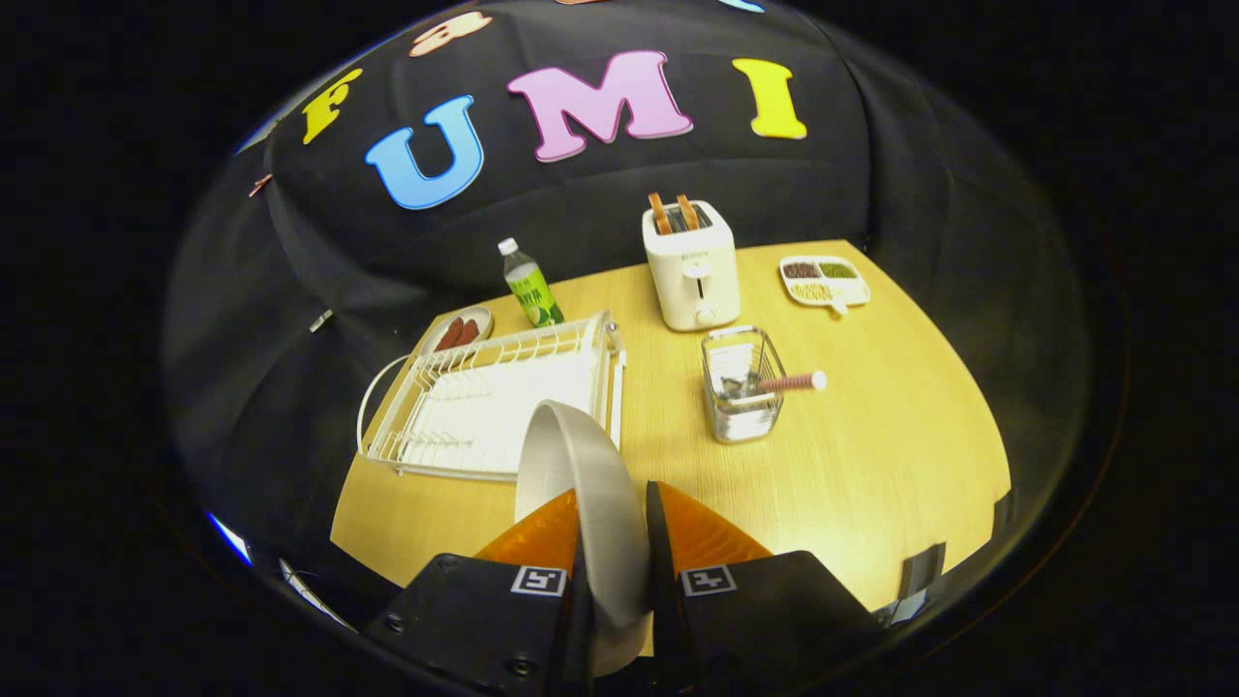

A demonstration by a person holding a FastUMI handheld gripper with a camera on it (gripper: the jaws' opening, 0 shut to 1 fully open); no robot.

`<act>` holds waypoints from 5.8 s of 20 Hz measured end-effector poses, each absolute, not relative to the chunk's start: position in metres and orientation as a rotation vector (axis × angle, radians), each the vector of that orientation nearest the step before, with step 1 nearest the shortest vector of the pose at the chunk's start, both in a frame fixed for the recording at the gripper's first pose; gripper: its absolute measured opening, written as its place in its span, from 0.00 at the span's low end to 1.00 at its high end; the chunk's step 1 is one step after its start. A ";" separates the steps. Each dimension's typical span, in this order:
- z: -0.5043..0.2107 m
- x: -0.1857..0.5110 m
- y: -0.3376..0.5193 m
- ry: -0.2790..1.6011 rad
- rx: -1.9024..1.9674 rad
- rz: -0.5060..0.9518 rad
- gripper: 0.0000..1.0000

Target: Take the plate from the dish rack, then take the spoon from the basket and place it into the plate.

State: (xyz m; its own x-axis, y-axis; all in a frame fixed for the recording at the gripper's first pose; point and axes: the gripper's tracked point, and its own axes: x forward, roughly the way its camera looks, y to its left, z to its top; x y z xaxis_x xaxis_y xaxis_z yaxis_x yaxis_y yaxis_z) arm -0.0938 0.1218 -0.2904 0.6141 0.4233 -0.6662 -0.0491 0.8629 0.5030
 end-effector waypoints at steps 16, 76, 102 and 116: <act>-0.406 -0.096 0.125 1.035 0.577 0.191 0.35; -0.266 0.038 0.006 0.679 0.189 0.324 0.14; -0.290 -0.112 0.134 0.774 0.266 0.608 0.14; -0.375 -0.181 0.157 1.001 0.155 0.712 0.14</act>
